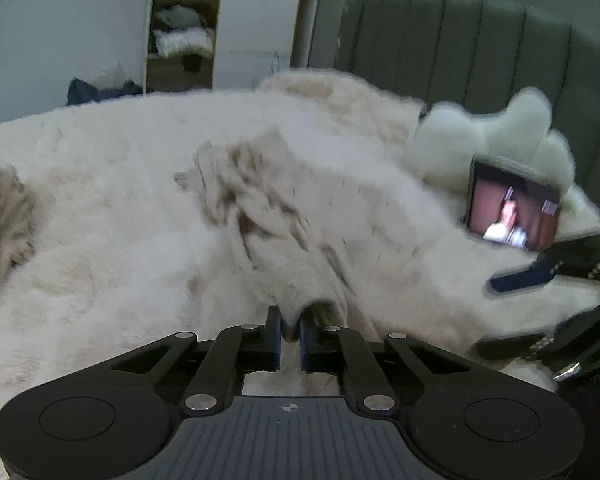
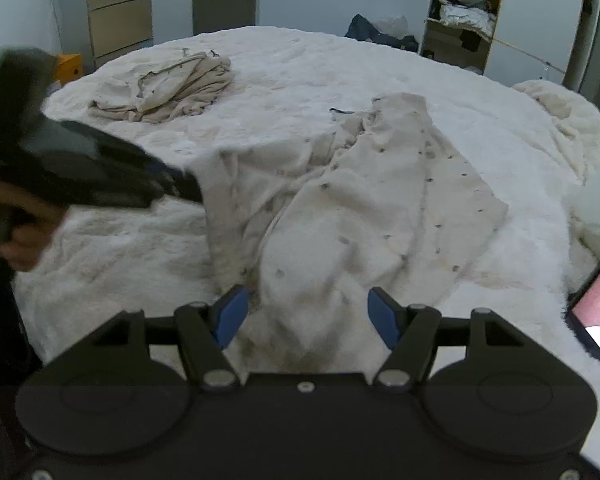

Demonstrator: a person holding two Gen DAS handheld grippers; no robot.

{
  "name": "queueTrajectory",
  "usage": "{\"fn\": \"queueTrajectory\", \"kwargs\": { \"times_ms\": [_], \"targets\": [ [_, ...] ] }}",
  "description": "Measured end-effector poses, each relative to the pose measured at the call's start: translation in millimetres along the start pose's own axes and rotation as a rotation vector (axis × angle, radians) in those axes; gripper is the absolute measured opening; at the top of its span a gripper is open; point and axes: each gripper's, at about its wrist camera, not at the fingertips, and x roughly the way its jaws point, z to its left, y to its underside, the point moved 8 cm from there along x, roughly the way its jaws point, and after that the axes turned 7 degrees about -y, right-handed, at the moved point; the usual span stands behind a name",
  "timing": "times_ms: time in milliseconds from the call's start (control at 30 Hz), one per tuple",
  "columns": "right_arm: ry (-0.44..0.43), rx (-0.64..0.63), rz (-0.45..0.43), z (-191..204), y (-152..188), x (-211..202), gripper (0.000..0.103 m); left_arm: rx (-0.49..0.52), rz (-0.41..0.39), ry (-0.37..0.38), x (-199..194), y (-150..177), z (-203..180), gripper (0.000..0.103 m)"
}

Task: Fold clothes
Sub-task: 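Lift the pants with the right tool while the left tool grasps the waistband, then raise the pants by the waistband with both tools and shake them out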

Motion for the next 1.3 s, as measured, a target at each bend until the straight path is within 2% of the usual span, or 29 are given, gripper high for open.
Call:
{"fn": "queueTrajectory", "kwargs": {
  "times_ms": [100,167,300,333,367,433,467,567,667,733,800,1000,1067,1200,1233,1267,1300],
  "targets": [
    [-0.016,-0.032,0.01,13.2,-2.4,7.1,0.065,-0.046,-0.06,0.006,-37.7,-16.1,11.9,0.005],
    [-0.021,-0.064,0.019,23.4,-3.0,12.7,0.065,-0.043,-0.081,-0.018,-55.5,-20.9,21.9,0.006],
    [-0.036,-0.052,0.047,28.2,2.9,22.8,0.065,0.02,0.009,-0.134,-54.4,2.0,49.5,0.013],
    [-0.04,-0.04,0.057,27.7,5.1,25.1,0.065,0.021,0.019,-0.168,-53.0,8.5,55.8,0.022],
    [-0.039,-0.031,0.067,26.4,7.3,26.3,0.065,0.021,0.019,-0.175,-52.1,11.6,57.5,0.036],
    [-0.036,-0.014,0.085,23.9,11.4,28.4,0.065,0.018,0.008,-0.181,-49.7,15.3,58.2,0.047],
    [-0.031,-0.012,0.09,23.0,12.4,28.4,0.065,0.015,0.002,-0.183,-48.4,16.0,58.3,0.049],
    [-0.005,-0.026,0.108,20.4,17.3,24.8,0.065,-0.043,0.007,-0.171,-38.2,20.8,62.9,0.053],
    [0.035,-0.062,0.128,19.5,21.8,20.7,0.065,-0.17,0.035,-0.179,-24.3,33.9,81.8,0.053],
    [0.065,-0.102,0.151,21.0,25.5,19.7,0.065,-0.281,0.073,-0.138,-17.2,47.9,94.6,0.053],
    [0.095,-0.155,0.18,25.3,30.5,20.5,0.065,-0.308,0.094,-0.118,-13.6,52.4,101.6,0.053],
    [0.159,-0.386,0.267,60.2,45.9,34.4,0.066,-0.125,0.073,-0.206,-16.9,50.7,99.3,0.062],
    [0.157,-0.417,0.275,67.2,45.8,41.1,0.066,-0.03,0.082,-0.223,-13.9,54.6,93.7,0.068],
    [0.192,-0.484,0.299,73.2,41.5,55.1,0.065,0.129,0.117,-0.248,-3.5,65.0,82.5,0.069],
    [0.2,-0.479,0.303,70.0,37.8,57.7,0.057,0.134,0.118,-0.249,-2.8,65.6,82.4,0.069],
    [0.196,-0.42,0.294,62.9,31.9,56.9,0.037,0.14,0.12,-0.25,-2.1,66.3,82.3,0.069],
    [0.192,-0.361,0.286,55.8,26.0,56.2,0.024,0.145,0.121,-0.251,-1.4,66.9,82.2,0.069]
  ]
}}
